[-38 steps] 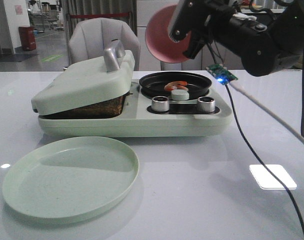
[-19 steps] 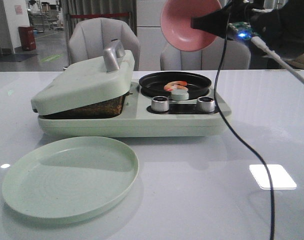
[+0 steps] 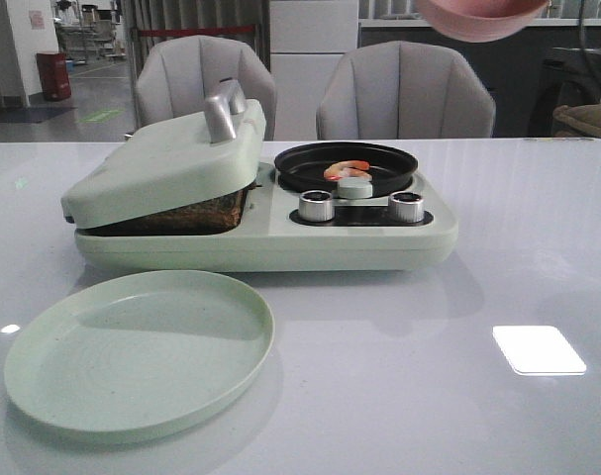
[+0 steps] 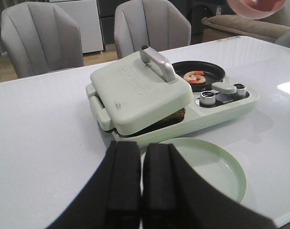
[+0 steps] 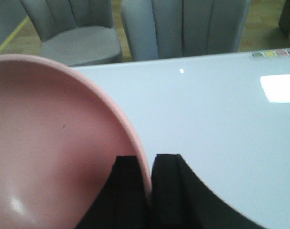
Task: Make breakfast with bread and shrimp
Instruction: 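Carry the empty pink bowl back beside the breakfast maker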
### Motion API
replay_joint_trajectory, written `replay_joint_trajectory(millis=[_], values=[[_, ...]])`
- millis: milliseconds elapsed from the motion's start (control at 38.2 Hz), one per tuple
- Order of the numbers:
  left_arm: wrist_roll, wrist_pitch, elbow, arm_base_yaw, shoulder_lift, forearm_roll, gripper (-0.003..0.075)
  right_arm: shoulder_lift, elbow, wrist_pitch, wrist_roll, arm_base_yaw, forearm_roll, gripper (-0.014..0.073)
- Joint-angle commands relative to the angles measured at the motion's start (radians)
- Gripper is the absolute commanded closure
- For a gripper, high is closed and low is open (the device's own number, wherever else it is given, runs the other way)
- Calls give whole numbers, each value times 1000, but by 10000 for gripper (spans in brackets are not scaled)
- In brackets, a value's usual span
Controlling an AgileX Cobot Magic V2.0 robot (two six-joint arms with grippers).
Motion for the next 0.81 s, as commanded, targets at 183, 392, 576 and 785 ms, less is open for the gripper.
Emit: replay_joint_trajectory(millis=[183, 392, 576, 785], values=[[-13, -79, -25, -9, 4, -10, 608, -80, -19, 340, -12, -127, -5, 454], [-13, -79, -25, -9, 4, -10, 608, -21, 47, 431, -52, -160, -1, 454], [-13, -79, -25, -9, 4, -10, 608, 74, 88, 439, -55, -169, 4, 454], [-13, -79, -25, -9, 4, -10, 608, 172, 88, 396, -66, -169, 62, 453]])
